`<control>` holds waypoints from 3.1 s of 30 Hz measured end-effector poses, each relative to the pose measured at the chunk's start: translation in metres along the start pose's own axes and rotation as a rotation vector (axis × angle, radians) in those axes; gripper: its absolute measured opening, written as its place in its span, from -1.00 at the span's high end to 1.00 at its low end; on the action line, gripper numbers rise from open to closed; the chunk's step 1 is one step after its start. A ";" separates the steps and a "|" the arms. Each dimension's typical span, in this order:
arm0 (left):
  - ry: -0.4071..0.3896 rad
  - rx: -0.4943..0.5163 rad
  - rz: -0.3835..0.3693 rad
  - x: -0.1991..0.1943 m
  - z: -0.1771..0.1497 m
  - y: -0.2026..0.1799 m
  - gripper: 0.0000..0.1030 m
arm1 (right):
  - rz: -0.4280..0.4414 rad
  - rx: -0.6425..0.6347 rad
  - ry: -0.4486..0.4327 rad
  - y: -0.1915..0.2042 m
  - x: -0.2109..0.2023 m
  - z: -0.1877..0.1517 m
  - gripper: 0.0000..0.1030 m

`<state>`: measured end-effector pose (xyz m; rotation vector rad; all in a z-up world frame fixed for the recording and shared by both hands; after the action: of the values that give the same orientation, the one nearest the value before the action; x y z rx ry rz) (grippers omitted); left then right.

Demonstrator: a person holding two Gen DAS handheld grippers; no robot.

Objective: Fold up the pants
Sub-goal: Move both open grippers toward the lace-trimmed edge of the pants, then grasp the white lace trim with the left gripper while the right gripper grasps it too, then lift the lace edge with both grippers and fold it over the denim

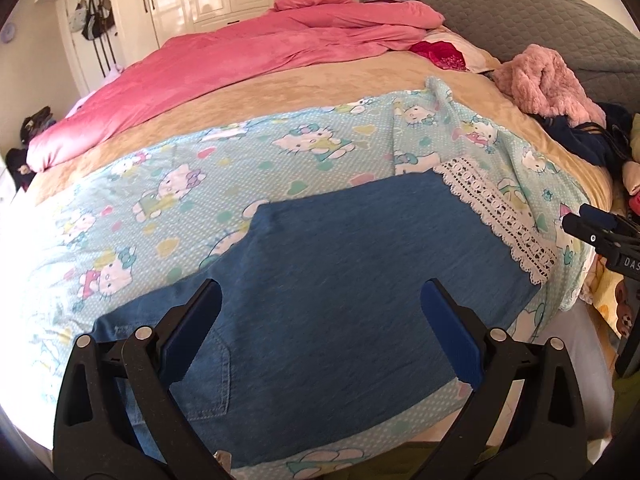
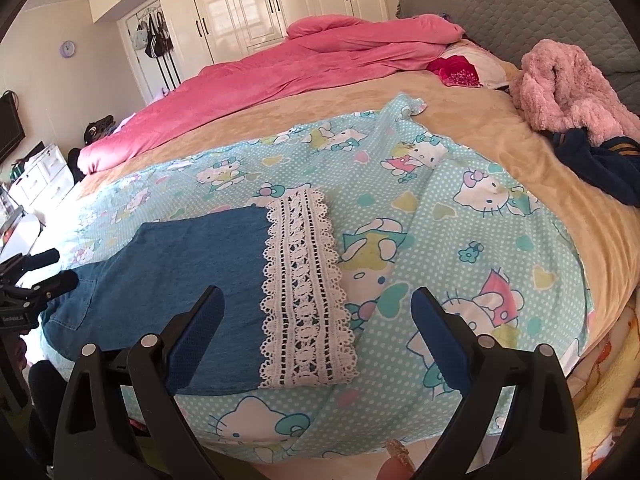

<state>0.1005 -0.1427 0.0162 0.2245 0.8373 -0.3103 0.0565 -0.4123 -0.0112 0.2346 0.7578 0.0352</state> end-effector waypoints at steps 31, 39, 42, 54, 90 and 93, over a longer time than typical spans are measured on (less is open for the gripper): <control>0.016 0.148 -0.146 0.104 0.105 -0.075 -0.82 | 0.023 0.003 0.026 -0.008 0.024 -0.010 -0.82; 0.083 0.191 -0.188 0.150 0.097 -0.092 -0.82 | 0.065 0.010 0.089 0.003 0.045 -0.023 -0.82; 0.100 0.183 -0.222 0.169 0.099 -0.100 -0.81 | 0.075 0.011 0.102 0.007 0.050 -0.027 -0.82; 0.150 0.186 -0.345 0.201 0.090 -0.119 -0.14 | 0.097 0.042 0.132 0.007 0.062 -0.025 -0.82; 0.049 -0.024 -0.354 0.111 0.060 0.016 0.90 | 0.361 -0.339 0.127 0.189 0.054 -0.004 0.49; 0.058 -0.079 -0.322 0.110 0.050 0.040 0.90 | 0.382 -0.357 0.160 0.209 0.060 -0.013 0.49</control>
<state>0.2186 -0.1411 -0.0316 0.0233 0.9415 -0.5726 0.1021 -0.1988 -0.0141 0.0326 0.8427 0.5527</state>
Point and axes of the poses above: each gripper's, at about its wrist camera, not at the fingertips, and x roughly the way its jaws point, y to its left, z to its top, the point moved 5 cm from there along x, roughly the way its jaws point, and after that the axes turned 1 degree about x, right-handed, at the moved point
